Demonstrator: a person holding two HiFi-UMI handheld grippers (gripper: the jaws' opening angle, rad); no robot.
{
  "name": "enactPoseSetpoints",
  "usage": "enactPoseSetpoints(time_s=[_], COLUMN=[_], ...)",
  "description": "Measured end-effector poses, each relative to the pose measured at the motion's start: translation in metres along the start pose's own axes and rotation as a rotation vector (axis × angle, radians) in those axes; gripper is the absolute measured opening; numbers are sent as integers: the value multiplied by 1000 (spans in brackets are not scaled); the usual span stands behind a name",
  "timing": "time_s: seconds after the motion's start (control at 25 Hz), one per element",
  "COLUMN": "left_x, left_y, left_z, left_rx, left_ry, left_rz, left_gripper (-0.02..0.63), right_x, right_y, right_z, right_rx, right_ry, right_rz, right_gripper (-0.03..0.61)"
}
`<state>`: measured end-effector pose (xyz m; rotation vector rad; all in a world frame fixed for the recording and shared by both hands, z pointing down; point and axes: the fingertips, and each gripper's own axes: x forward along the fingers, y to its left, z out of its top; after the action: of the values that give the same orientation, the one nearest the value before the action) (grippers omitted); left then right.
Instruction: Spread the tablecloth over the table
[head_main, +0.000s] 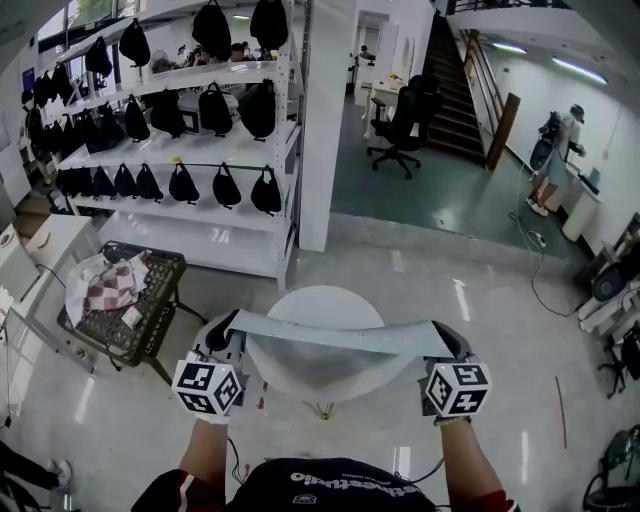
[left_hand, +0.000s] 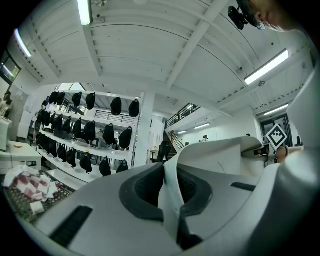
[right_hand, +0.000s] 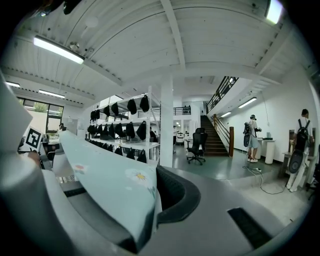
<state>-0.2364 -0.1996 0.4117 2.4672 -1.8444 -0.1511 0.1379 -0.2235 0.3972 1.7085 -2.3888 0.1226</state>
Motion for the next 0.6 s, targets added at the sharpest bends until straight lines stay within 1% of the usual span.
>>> enactPoseSetpoints(time_s=[0.24, 0.6], left_x=[4, 14], left_y=[10, 16], left_z=[2, 9], left_rx=[-15, 1], left_ry=[-7, -13], left_rz=[-3, -1], left_gripper=[25, 25], right_x=[9, 14], right_y=[5, 6], right_z=[6, 9], right_rx=[-3, 2], right_ry=[6, 2], right_rz=[-4, -11], right_gripper=[29, 29])
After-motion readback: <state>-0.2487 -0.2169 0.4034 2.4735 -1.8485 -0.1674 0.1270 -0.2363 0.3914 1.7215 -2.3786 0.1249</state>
